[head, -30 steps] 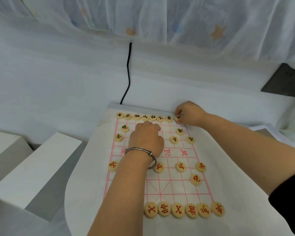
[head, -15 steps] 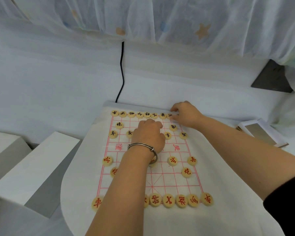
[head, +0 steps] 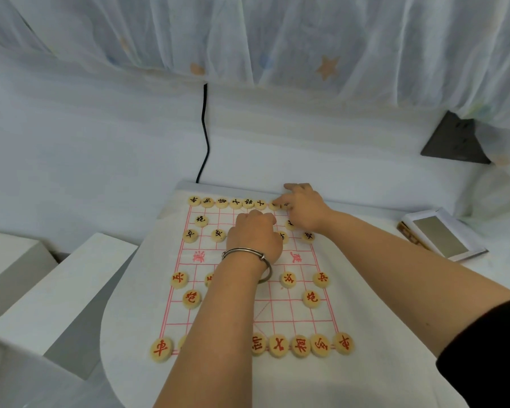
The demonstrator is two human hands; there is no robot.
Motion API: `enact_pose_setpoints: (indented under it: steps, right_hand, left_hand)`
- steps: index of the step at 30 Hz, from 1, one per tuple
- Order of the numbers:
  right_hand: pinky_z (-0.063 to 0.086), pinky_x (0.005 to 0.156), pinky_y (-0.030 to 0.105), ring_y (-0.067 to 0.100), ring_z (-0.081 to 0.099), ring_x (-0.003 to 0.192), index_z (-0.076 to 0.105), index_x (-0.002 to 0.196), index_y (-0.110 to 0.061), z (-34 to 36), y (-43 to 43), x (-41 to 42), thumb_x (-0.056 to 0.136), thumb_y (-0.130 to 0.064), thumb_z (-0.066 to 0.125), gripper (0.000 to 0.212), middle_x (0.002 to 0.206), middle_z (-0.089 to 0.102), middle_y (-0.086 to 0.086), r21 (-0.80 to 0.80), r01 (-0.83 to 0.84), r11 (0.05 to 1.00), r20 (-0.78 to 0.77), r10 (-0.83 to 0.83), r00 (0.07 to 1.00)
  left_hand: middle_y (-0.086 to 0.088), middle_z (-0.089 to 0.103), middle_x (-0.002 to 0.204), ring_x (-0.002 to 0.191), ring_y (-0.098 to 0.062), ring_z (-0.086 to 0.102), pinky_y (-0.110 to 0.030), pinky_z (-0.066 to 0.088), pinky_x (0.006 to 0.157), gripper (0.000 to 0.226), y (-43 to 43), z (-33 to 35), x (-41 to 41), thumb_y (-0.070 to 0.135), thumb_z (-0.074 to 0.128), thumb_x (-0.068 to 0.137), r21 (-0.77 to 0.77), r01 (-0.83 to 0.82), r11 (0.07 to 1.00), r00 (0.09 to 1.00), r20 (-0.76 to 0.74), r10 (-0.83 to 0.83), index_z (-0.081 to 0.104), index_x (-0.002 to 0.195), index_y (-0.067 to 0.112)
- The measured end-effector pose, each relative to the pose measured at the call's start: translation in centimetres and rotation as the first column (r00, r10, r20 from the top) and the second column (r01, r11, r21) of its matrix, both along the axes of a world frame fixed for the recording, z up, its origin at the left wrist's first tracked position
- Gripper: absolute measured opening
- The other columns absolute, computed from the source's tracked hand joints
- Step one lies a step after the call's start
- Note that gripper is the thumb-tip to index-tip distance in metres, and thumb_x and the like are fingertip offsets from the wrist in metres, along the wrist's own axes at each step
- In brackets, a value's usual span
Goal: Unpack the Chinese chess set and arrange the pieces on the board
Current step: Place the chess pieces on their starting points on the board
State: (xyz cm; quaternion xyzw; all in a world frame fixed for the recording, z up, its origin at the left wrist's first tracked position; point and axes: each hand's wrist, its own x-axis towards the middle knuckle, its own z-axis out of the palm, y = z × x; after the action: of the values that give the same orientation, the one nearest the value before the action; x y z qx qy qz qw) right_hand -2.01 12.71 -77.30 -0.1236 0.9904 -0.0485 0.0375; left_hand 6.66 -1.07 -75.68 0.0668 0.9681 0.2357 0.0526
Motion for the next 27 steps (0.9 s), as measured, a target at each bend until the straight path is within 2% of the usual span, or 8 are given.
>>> enact_pose_setpoints:
  steps: [7,11,16,21,27]
  right_hand:
    - [0.019,0.114,0.043,0.031,0.015,0.141,0.043,0.139,-0.027,0.3,-1.2,0.1,0.083,0.001,0.041,0.062,0.155,0.02,0.007,-0.034,-0.033,0.999,-0.001,0.033,0.999]
    - [0.014,0.114,0.042,0.03,0.011,0.142,0.039,0.141,-0.031,0.2,-1.9,0.0,0.087,-0.004,0.04,0.061,0.157,0.016,0.006,0.045,-0.079,0.996,0.024,0.078,0.997]
    - [0.014,0.114,0.041,0.03,0.012,0.142,0.041,0.14,-0.028,0.2,-2.0,-0.1,0.086,-0.003,0.042,0.059,0.156,0.018,0.006,0.008,-0.032,0.999,-0.001,0.032,0.999]
    - [0.018,0.113,0.042,0.03,0.018,0.14,0.048,0.136,-0.021,0.1,-0.3,-0.2,0.086,-0.004,0.044,0.054,0.153,0.026,0.008,0.014,0.069,0.998,-0.105,-0.067,0.992]
    - [0.02,0.112,0.042,0.029,0.02,0.139,0.046,0.137,-0.026,-0.3,1.0,0.2,0.086,-0.004,0.045,0.056,0.154,0.026,0.006,0.055,0.086,0.995,-0.051,-0.083,0.995]
  left_hand:
    - [-0.006,0.043,0.139,0.129,-0.025,0.035,-0.04,0.039,0.102,0.039,-0.2,-0.2,-0.3,0.026,0.043,0.095,0.007,-0.005,1.0,1.0,0.007,0.005,0.047,0.134,0.019]
    - [-0.006,0.044,0.137,0.127,-0.026,0.037,-0.039,0.04,0.099,0.038,-0.7,-0.3,-0.5,0.024,0.043,0.095,0.0,-0.047,0.999,0.999,0.004,0.047,0.049,0.132,0.019]
    - [-0.007,0.044,0.137,0.127,-0.026,0.037,-0.04,0.041,0.099,0.038,-0.7,-0.3,-0.5,0.023,0.042,0.094,0.003,-0.043,0.999,0.999,0.01,0.043,0.05,0.131,0.018]
    - [-0.007,0.045,0.136,0.127,-0.027,0.038,-0.04,0.041,0.1,0.039,-0.4,-0.4,-0.6,0.023,0.041,0.095,-0.012,-0.03,0.999,0.999,0.01,0.03,0.049,0.132,0.017]
    - [-0.007,0.045,0.137,0.127,-0.026,0.038,-0.041,0.041,0.101,0.039,0.1,-0.5,-0.6,0.024,0.043,0.094,-0.004,-0.021,1.0,1.0,0.016,0.021,0.049,0.132,0.016]
